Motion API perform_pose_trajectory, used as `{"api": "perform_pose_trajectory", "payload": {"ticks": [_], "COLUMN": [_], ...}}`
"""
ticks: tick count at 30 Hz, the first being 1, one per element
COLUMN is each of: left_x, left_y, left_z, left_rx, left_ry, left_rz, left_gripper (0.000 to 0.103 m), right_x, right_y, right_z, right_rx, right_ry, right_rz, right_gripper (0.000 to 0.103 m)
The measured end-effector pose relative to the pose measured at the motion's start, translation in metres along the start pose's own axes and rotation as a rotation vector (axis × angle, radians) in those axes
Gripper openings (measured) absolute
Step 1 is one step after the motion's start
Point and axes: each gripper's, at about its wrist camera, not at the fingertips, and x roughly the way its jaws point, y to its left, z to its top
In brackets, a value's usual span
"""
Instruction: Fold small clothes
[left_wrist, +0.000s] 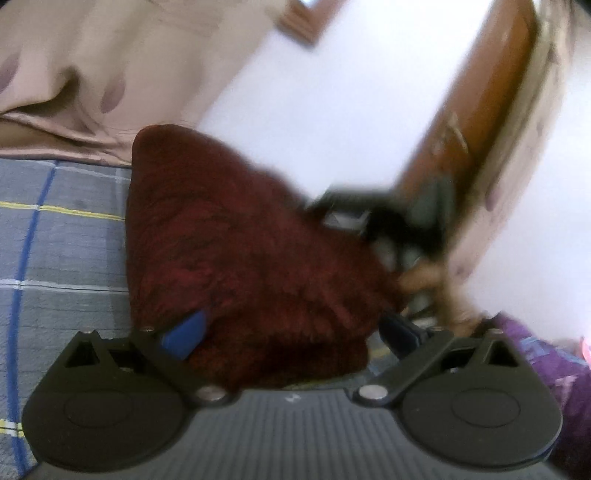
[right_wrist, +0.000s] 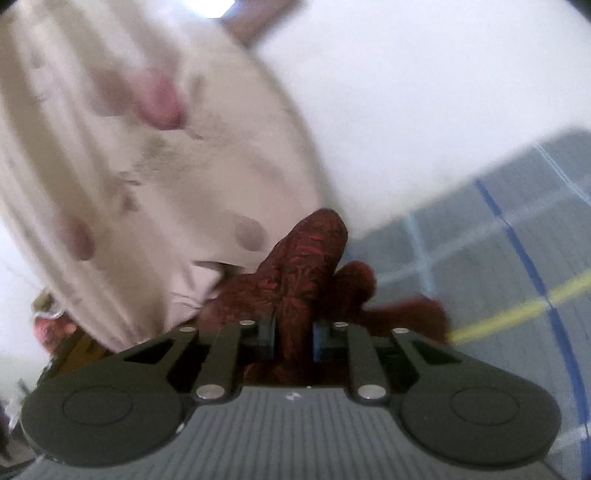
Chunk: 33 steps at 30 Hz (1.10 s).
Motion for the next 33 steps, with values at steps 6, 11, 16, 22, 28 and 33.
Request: {"api": "perform_pose_trajectory", "payload": {"ticks": [6,11,16,22,28,33], "left_x": [0.001,-0.002,-0.003,-0.015,-0.038,-0.044], "left_y": [-0.004,0.001,-0.004,-0.008,-0.017,-0.034], "left_z": [-0.001,0.000,-0.001,0.000,0.000,0.003], "left_rx": [0.040,-0.033,-0.018,-0.036,0.027,0.117], "left_ry": [0.023,0.008,0.006,0.015,-0.033,-0.037], "left_rz": [0.019,0.013,0.039,0.086,0.210,0.349], "left_gripper": [0.101,0.101,0.101,0.101,0.101,0.101], "right_x": [-0.021,-0.077,-0.119,-0.104,-0.110,-0.105], "right_y": [-0.034,-0.005,0.045,0.035,-0.001,0.009], "right_z": [-0.023,-0.012,-0.057,-0.101,-0.097,-0.097], "right_rx": [0.139,0.069,-0.137,-0.130,0.144,0.115], "right_ry": [-0.030,-0.083,-0.078,0.020,-0.003,0.006], "right_rz": [0.058,0.036,-0.011,-0.192,-0.101,-0.125], "right_gripper": [0.035,0.046,0.044,0.013,0.009,0.012]}}
